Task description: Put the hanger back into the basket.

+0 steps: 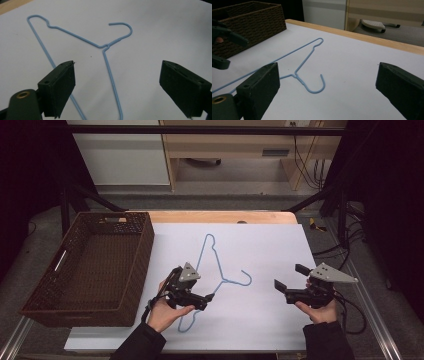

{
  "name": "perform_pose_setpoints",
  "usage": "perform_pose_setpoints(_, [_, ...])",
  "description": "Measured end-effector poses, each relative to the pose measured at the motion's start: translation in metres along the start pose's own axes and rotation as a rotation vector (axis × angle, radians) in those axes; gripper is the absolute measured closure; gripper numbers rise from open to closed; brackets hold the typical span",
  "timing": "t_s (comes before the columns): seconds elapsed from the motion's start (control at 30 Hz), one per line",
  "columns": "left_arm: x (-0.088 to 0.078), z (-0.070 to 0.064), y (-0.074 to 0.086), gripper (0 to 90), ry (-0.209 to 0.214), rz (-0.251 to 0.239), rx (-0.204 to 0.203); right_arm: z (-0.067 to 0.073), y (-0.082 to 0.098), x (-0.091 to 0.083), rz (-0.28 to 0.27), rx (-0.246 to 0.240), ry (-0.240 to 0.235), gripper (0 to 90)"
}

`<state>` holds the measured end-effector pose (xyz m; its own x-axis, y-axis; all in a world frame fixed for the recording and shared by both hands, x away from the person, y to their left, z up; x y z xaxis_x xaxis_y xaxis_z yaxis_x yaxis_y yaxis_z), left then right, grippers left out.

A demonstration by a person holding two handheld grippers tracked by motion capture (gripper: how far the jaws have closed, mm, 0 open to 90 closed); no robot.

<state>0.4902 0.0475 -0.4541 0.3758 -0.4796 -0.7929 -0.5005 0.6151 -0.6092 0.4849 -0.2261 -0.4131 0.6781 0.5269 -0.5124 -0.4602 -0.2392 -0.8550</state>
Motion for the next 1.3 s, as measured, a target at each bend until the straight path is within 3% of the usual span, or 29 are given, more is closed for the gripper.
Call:
perform_pose_setpoints(0.37, [0.034,-0.005,-0.002,16.9,-0.016,0.084,0.018,0.001,0.001,0.003,0.013,-0.008,0.001,6.0])
perform_pose_setpoints(0.47, [0.044,-0.004,0.001,19.8,-0.031,0.13,0.014,0.001,0.002,0.004,0.016,-0.011,0.0,6.0])
perform_pose_setpoints(0.67, [0.058,-0.001,0.003,25.4,-0.032,0.153,-0.008,0.001,0.003,0.005,0.021,-0.015,0.0,6.0])
perform_pose_setpoints(1.0, [0.079,0.003,0.007,48.4,-0.067,0.211,-0.021,0.002,0.003,0.007,0.025,-0.008,-0.003,6.1])
perform_pose_setpoints(1.23, [0.084,0.005,0.011,58.4,-0.108,0.244,-0.024,0.001,0.004,0.007,0.029,-0.012,0.0,6.1])
perform_pose_setpoints(1.3, [0.085,0.004,0.01,62.2,-0.098,0.244,-0.027,0.001,0.004,0.007,0.03,-0.014,-0.001,6.1])
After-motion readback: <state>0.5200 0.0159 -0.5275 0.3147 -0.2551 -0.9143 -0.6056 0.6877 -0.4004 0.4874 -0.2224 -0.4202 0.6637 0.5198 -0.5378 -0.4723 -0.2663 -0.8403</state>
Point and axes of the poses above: each handheld gripper's, and its own axes: x roughly forward along the jaws, y roughly out of its underside, z roughly to its left, the point moved 8 cm from there along x, roughly forward along the jaws, and after that the axes turned 11 degrees about z, right-handed, at the moved point
